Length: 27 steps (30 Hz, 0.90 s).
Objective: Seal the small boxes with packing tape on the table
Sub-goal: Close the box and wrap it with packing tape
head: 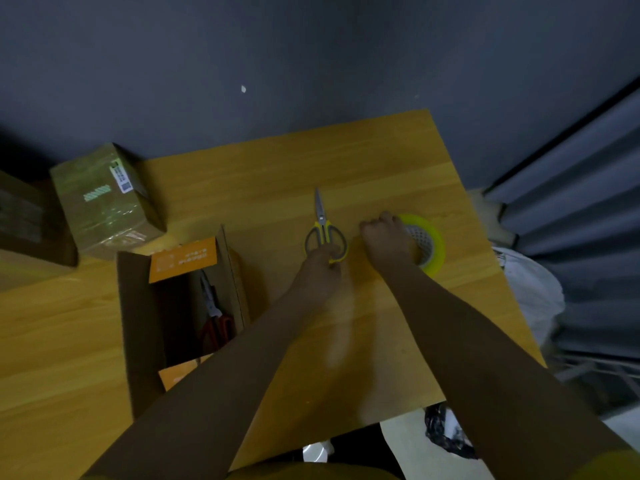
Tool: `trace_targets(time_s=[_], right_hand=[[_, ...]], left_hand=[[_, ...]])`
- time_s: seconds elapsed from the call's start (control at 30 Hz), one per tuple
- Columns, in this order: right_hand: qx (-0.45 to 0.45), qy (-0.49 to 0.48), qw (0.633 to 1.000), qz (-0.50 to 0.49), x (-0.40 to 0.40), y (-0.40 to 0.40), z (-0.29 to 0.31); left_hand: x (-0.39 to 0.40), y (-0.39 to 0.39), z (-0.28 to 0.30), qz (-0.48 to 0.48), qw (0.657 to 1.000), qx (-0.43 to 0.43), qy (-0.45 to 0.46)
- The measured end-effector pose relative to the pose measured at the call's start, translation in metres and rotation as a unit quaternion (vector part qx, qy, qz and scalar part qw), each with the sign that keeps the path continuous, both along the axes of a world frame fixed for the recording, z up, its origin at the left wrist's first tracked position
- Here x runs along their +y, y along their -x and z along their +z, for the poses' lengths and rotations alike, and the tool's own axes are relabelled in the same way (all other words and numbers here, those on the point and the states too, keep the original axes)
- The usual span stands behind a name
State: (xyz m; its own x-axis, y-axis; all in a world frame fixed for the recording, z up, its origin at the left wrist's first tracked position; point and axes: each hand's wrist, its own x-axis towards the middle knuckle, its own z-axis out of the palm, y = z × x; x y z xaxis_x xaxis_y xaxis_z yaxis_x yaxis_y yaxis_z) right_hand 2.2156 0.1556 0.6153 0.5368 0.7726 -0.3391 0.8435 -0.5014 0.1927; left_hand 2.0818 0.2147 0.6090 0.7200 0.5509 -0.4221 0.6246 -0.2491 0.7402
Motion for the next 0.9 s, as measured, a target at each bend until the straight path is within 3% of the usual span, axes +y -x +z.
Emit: trace_targets(time_s=[0.07, 0.13, 0.23, 0.37, 0.5, 0.6, 0.7, 0.77, 0.9], right_hand=[[0.029, -0.035, 0.999, 0.011, -0.011, 0.001, 0.0], [0.065, -0.142, 0.988, 0.004, -0.027, 0.002, -0.002], [0.13, -0.355, 0.925, -0.019, -0.06, 0.007, 0.003], [0.233, -0.464, 0.85, -0.091, -0.098, 0.016, 0.023], [0.256, -0.513, 0.8, -0.177, -0.114, 0.017, 0.03], [0.275, -0.521, 0.784, -0.196, -0.117, 0.015, 0.038], [0.313, -0.485, 0.795, -0.185, -0.12, 0.014, 0.039], [0.38, -0.445, 0.779, -0.223, -0.124, 0.022, 0.034], [0.418, -0.39, 0.763, -0.301, -0.131, 0.023, 0.028]], left_hand=[[-0.003, -0.004, 0.002, -0.025, 1.0, -0.006, -0.015], [-0.005, -0.01, 0.005, -0.047, 0.998, -0.016, -0.035], [-0.014, -0.018, 0.017, -0.104, 0.991, -0.053, -0.059], [-0.031, -0.027, 0.026, -0.158, 0.977, -0.137, -0.05], [-0.051, -0.031, 0.029, -0.139, 0.968, -0.15, -0.144], [-0.053, -0.038, 0.036, -0.095, 0.973, -0.16, -0.137], [-0.05, -0.047, 0.041, -0.121, 0.965, -0.158, -0.169], [-0.049, -0.052, 0.043, -0.14, 0.959, -0.149, -0.198], [-0.047, -0.052, 0.037, -0.138, 0.959, -0.144, -0.202]])
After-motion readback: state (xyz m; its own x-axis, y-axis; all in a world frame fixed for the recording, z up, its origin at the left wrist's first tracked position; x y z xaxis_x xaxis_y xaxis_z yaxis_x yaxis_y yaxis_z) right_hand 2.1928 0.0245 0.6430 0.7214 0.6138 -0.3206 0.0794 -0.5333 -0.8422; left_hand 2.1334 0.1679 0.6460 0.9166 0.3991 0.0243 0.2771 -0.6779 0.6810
